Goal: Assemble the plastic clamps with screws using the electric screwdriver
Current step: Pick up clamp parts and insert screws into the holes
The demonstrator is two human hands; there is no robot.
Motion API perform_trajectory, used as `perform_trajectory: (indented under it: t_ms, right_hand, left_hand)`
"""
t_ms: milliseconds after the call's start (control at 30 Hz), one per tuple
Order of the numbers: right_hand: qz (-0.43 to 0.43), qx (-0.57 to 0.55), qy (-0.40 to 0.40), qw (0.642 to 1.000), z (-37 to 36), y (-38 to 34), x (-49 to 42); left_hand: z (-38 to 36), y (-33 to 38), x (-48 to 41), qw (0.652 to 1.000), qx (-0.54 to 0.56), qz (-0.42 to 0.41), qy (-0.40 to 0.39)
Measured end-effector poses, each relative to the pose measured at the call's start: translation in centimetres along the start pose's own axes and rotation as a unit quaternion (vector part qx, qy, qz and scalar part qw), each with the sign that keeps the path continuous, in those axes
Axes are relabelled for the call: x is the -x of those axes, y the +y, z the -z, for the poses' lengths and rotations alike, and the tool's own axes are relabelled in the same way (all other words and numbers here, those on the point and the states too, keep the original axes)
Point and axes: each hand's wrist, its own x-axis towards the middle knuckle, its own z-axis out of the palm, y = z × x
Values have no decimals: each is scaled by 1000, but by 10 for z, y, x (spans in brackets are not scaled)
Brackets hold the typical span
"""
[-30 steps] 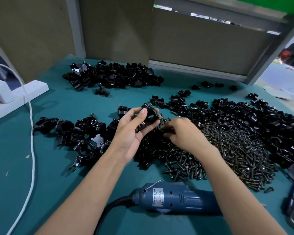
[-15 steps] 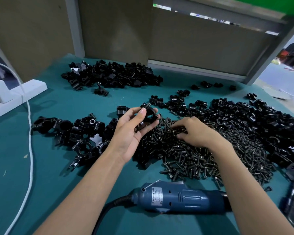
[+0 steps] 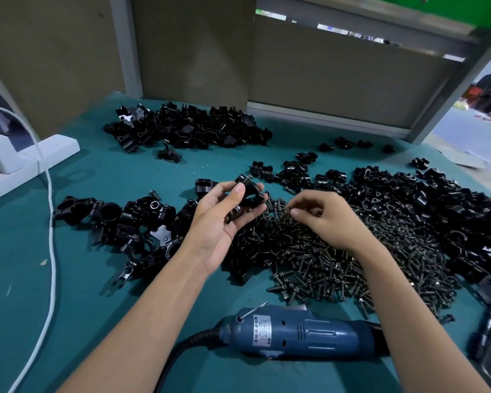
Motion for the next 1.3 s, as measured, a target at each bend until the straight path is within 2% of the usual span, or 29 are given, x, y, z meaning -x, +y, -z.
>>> perform_trajectory:
  t_ms: [133, 267, 367, 433, 500, 567, 600, 633, 767, 800, 833, 1000, 1167, 1300]
  right_hand:
    - [46, -153, 38, 986, 1, -11, 6]
    - [71, -197, 87, 974, -4, -21, 6]
    - [62, -172, 110, 977, -7, -25, 5]
    - [25, -136, 109, 984, -2, -23, 5]
    - [-33, -79, 14, 996, 9, -18, 6]
    - [-74, 4, -119, 990, 18, -14, 9]
    - [-84, 45, -151, 984, 21, -12, 9]
    - [-88, 78, -151, 981, 21, -11, 9]
    - [-73, 130, -23, 989, 16, -7, 3]
    - [-65, 143, -15, 987, 15, -5, 1]
    - [-63, 158, -28, 985, 12, -3, -2]
    - [-86, 238, -205, 945, -1, 6, -1]
    - [-80, 257, -158, 950, -4, 12, -2]
    - [-98, 237, -183, 949, -1, 11, -4]
  left_hand:
    - [0, 0, 0, 1000, -9, 4, 0]
    - [0, 0, 0, 1000, -10, 16, -21]
    - [0, 1, 0, 999, -11, 18, -30]
    - [0, 1, 0, 999, -8, 16, -29]
    - [1, 2, 0, 1000, -1, 14, -28]
    - [1, 2, 0, 1000, 3, 13, -28]
    - [2, 1, 0, 1000, 3, 13, -28]
    - [2, 1, 0, 1000, 2, 13, -28]
    - [2, 0, 0, 1000, 0, 14, -26]
    - [2, 0, 0, 1000, 1, 14, -25]
    - [2, 0, 0, 1000, 2, 14, -25]
    - [2, 1, 0, 1000, 1, 12, -20]
    - [2, 0, 0, 1000, -6, 12, -19]
    - [3, 0, 0, 1000, -3, 9, -19]
